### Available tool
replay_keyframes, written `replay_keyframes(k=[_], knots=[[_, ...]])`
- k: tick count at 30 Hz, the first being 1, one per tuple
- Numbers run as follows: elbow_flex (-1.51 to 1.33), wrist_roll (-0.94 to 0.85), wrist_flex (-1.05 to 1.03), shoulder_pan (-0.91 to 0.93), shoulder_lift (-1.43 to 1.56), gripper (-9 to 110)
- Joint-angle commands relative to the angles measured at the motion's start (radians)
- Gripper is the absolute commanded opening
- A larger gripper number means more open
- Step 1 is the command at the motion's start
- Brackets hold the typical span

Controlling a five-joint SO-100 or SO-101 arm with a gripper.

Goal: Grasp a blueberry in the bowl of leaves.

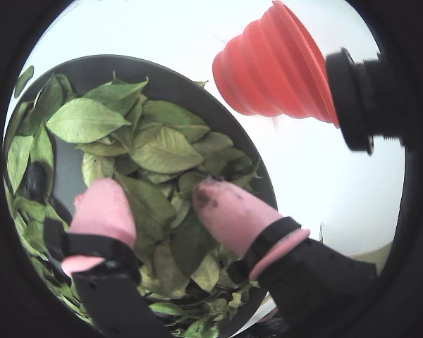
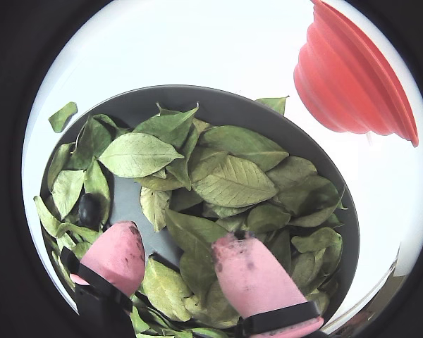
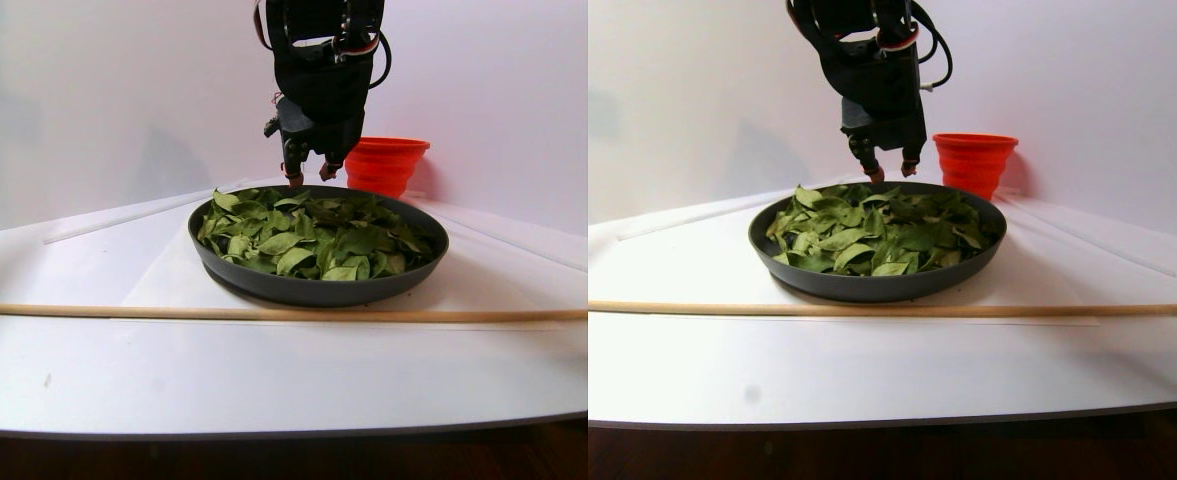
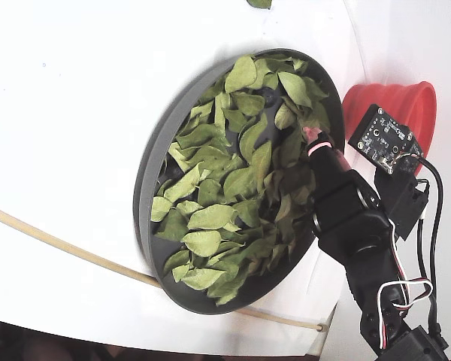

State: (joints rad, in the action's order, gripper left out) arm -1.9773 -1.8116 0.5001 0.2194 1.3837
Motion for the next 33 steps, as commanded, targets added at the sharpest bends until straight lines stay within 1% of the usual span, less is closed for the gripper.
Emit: replay_keyframes(k=[1,24,33], knots=[[-0.04,0.202,-0.078,-0.032,0.202,19],[-0.028,0.225,-0.063,-0.057,0.169,19],[-0.017,0.242,-0.028,-0.075,0.132,19]])
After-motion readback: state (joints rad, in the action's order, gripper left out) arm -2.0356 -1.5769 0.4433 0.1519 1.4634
